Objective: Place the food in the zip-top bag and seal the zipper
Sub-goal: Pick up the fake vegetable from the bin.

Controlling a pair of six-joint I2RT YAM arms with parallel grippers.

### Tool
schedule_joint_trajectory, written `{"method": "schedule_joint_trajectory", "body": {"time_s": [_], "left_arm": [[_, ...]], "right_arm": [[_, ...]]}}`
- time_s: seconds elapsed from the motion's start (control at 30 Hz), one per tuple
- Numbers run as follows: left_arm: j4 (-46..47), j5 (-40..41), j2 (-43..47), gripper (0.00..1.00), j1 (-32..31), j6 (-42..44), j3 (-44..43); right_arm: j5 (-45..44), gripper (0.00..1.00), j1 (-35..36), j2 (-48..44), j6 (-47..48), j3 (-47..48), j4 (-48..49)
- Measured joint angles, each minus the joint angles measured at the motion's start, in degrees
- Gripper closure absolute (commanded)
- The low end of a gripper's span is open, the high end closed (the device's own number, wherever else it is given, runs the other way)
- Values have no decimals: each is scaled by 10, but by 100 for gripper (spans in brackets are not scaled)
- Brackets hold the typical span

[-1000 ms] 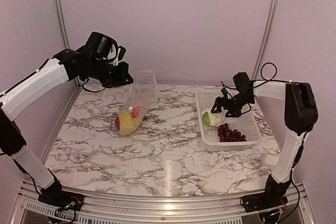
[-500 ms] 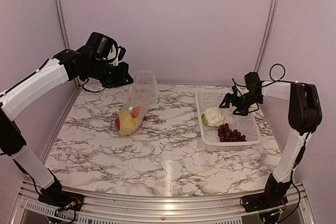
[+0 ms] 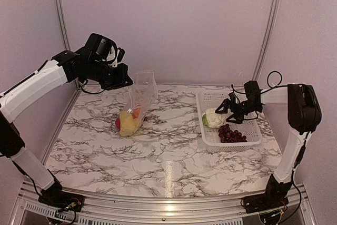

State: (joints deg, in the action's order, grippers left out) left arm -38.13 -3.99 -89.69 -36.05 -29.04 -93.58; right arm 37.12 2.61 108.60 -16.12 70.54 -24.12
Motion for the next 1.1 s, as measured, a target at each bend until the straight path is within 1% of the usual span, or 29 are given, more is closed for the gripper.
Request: {"method": "schedule_joint_trajectory", "body": {"time_s": [0.2,0.3,0.5,0.6,0.77,0.9,1.1], "left_arm": [[0,0,4,100,0,-3,1],[0,0,10,100,0,-3,5],[-2,0,15,100,0,-5,12],[-2,0,15,100,0,-5,12],[-2,-1,15,100,0,-5,12],[-2,-1,15,100,0,-5,12],[-2,-4,15,100,0,-5,14]], "right_arm": [[66,3,0,30,-15,-13,44],[97,9,0,37,-24,-25,74],[140,39,0,33,-52,-50,134],[150,49,1,30,-64,-59,149],[148,59,1,8,-73,-63,146],[125,60,3,-34,-68,-52,111],[60,61,12,-88,-35,31,23]]}}
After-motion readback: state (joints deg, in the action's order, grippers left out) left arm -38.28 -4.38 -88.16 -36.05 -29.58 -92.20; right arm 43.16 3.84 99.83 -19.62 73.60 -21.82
